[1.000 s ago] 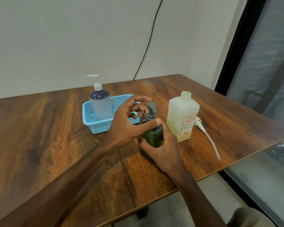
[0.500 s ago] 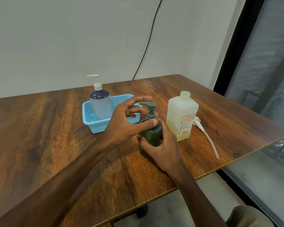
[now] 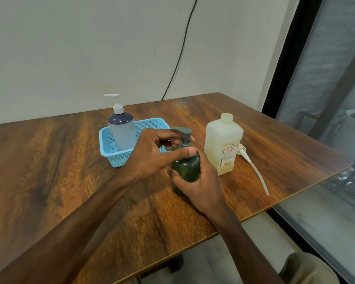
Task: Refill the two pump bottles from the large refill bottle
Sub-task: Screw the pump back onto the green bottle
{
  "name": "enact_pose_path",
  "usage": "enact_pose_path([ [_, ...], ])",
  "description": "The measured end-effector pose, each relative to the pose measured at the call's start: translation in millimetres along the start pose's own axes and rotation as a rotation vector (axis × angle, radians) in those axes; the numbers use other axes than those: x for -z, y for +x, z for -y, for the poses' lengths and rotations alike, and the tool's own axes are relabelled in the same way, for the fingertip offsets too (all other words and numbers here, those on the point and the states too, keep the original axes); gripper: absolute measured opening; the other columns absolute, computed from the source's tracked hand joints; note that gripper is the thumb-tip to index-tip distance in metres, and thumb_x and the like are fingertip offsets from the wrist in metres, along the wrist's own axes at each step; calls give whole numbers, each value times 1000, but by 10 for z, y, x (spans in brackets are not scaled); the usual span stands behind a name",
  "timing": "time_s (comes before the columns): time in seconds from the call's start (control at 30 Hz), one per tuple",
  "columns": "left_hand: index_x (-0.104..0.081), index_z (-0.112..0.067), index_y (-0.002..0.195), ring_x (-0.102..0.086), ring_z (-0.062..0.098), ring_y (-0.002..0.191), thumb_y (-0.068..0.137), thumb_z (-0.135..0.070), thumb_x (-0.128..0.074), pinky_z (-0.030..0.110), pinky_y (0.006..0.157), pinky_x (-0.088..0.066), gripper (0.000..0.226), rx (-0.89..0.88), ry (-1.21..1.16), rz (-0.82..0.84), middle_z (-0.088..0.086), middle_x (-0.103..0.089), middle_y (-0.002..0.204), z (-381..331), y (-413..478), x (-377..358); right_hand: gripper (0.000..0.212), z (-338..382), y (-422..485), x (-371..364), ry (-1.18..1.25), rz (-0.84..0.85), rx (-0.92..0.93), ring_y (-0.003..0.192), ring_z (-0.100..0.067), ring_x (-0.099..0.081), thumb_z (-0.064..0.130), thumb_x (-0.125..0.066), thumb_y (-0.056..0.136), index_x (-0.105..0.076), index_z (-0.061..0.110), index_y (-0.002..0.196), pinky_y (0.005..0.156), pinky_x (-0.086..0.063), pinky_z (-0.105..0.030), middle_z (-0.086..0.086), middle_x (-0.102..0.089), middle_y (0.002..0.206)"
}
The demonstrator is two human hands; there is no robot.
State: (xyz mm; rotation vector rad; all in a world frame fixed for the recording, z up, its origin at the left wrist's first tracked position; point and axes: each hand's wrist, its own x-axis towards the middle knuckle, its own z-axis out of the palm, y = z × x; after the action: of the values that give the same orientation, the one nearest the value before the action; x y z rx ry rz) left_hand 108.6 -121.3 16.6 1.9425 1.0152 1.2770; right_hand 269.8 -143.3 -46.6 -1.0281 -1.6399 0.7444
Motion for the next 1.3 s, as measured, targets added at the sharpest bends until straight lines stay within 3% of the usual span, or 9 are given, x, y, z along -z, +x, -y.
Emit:
enact_pose_path([
  [0.13, -77, -33, 109, -73, 15, 110, 86, -33, -84, 45, 94, -61, 23, -31, 55, 30, -13, -79, 112, 24, 21, 12, 69, -20, -2, -4, 1, -13, -2, 115, 7, -57, 38, -80, 80, -45, 30, 140, 88, -50, -12, 26, -59, 124],
  [0.27, -70, -51, 101, -68, -6, 103, 73, -68, -81, 26, 87, -55, 35, -14, 225, -57, -35, -73, 100, 31, -11, -35, 62, -32, -3, 13, -5, -14, -13, 111, 9, -58, 34, -81, 81, -49, 28, 134, 85, -50, -10, 24, -60, 119],
  [0.47, -81, -29, 102, -73, 0, 90, 75, -46, -83, 12, 74, -50, 33, -41, 92, -26, -19, -80, 96, 47, -23, -30, 63, -52, 5, -10, -24, -15, 0, 110, -1, -61, 40, -79, 80, -48, 28, 134, 89, -58, -29, 17, -63, 120],
  [0.67, -82, -20, 106, -71, 12, 89, 84, -26, -85, 25, 75, -53, 23, -104, 110, 49, -11, -80, 99, 108, 55, 32, 67, -76, 19, -12, -24, 6, -2, 115, -2, -60, 42, -78, 83, -44, 27, 139, 93, -57, -30, 15, -61, 126],
  [0.77, -81, -24, 109, -72, 23, 95, 87, -26, -83, 47, 82, -58, 22, -121, 125, 82, -8, -80, 104, 143, 82, 59, 70, -81, 20, -5, -18, 19, -14, 116, 0, -59, 43, -77, 83, -43, 28, 142, 94, -55, -25, 16, -60, 129],
  [0.83, -80, -28, 110, -72, 21, 101, 88, -29, -82, 47, 87, -59, 22, -115, 125, 79, -14, -79, 107, 149, 66, 49, 70, -83, 20, 1, -11, 21, -23, 116, 3, -57, 41, -78, 84, -42, 28, 142, 94, -53, -20, 20, -59, 128],
  [1.03, -65, -55, 110, -65, -1, 107, 87, -61, -68, 14, 85, -53, 24, -148, 272, -80, -38, -68, 105, 156, -21, 56, 59, -20, 6, 19, -27, 10, -56, 108, 12, -57, 41, -79, 82, -46, 37, 131, 83, -49, -7, 30, -58, 116],
  [1.17, -71, -40, 111, -63, -6, 103, 97, -48, -66, 12, 85, -49, 17, -158, 343, -262, -35, -65, 108, 331, -69, 199, 65, 80, -10, 46, -88, 24, -90, 107, 14, -54, 56, -77, 78, -43, 44, 132, 84, -46, -7, 31, -55, 121],
  [1.3, -77, -14, 111, -64, 1, 94, 98, -41, -66, 21, 84, -55, 33, -137, 470, -466, -6, -75, 112, 572, -116, 389, 76, 188, -23, 121, -176, 52, -164, 111, 5, -45, 63, -74, 75, -36, 44, 138, 86, -39, -15, 29, -43, 127],
])
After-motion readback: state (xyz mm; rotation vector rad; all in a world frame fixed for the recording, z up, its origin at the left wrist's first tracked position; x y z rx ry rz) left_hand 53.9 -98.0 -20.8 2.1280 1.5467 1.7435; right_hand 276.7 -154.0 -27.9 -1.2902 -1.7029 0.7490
